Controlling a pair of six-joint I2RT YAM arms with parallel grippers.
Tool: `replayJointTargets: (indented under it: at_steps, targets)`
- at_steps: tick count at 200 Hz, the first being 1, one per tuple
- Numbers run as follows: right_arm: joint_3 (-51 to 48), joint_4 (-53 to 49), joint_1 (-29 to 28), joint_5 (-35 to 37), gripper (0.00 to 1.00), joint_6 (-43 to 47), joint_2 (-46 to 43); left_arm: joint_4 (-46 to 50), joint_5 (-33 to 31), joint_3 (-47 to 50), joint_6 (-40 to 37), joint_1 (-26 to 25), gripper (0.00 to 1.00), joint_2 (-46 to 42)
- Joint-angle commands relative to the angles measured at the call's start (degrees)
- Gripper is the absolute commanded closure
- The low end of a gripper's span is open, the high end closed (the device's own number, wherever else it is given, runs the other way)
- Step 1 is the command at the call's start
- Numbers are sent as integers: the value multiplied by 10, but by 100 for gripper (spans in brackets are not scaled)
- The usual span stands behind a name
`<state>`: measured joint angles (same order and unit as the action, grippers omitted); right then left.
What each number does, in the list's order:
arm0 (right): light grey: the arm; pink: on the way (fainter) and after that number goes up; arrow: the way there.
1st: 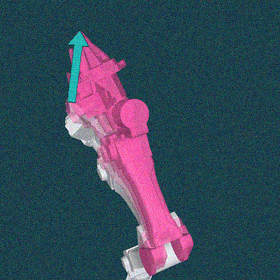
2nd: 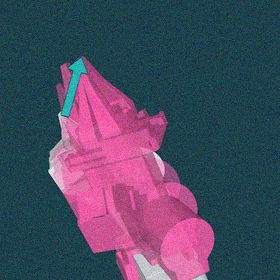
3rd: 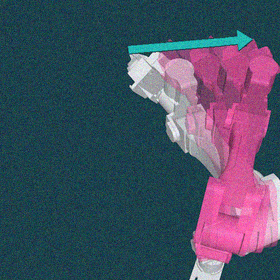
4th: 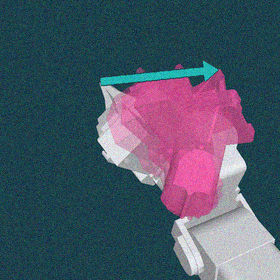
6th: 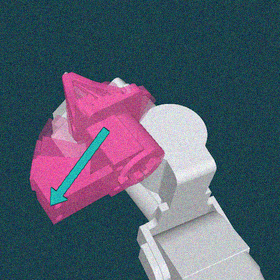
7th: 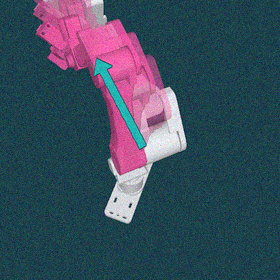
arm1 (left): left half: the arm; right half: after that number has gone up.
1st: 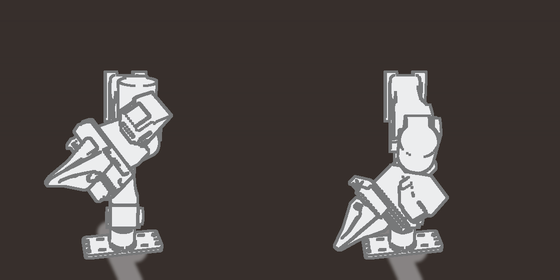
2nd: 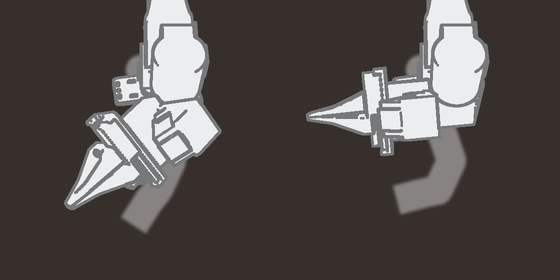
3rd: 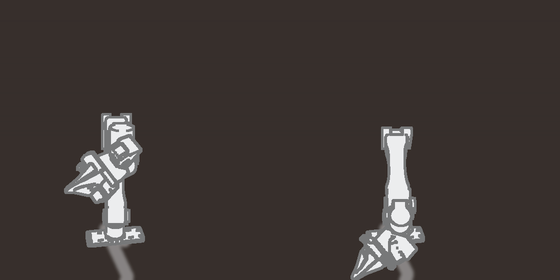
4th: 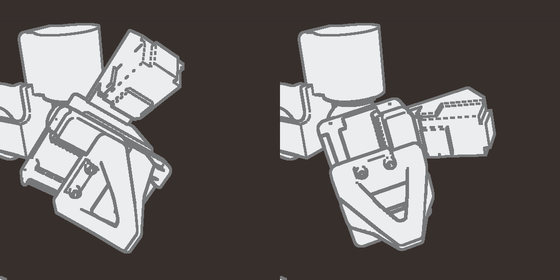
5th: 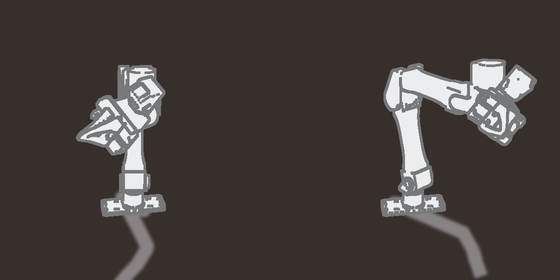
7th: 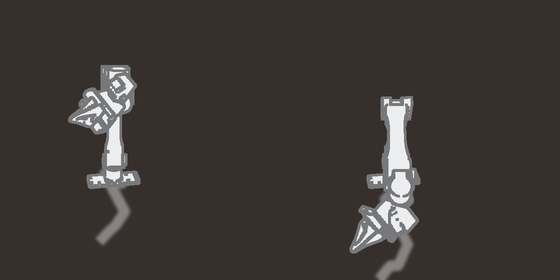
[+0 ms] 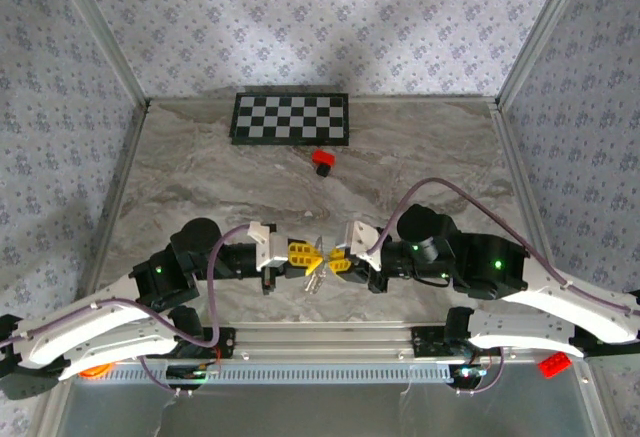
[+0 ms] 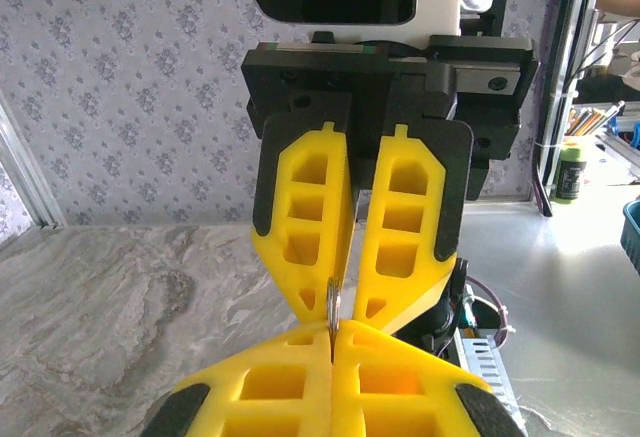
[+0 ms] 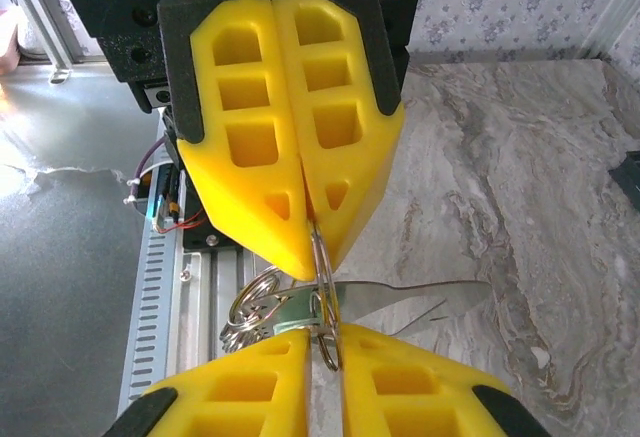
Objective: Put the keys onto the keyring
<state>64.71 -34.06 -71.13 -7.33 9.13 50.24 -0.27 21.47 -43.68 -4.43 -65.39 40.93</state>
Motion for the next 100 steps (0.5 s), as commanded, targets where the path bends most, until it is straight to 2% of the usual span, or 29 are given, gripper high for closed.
replayJointTargets:
  at_steps: [1, 46, 100]
  targets:
    - [-4, 13, 4, -12, 88, -10, -8, -42, 15, -1, 10, -2, 100, -11]
    - [-6, 16, 10, -26, 97, -9, -3, -49, 21, -2, 9, -2, 100, -11]
    - [-7, 18, 16, -53, 96, -6, 4, -69, 44, -4, 13, -2, 100, -6]
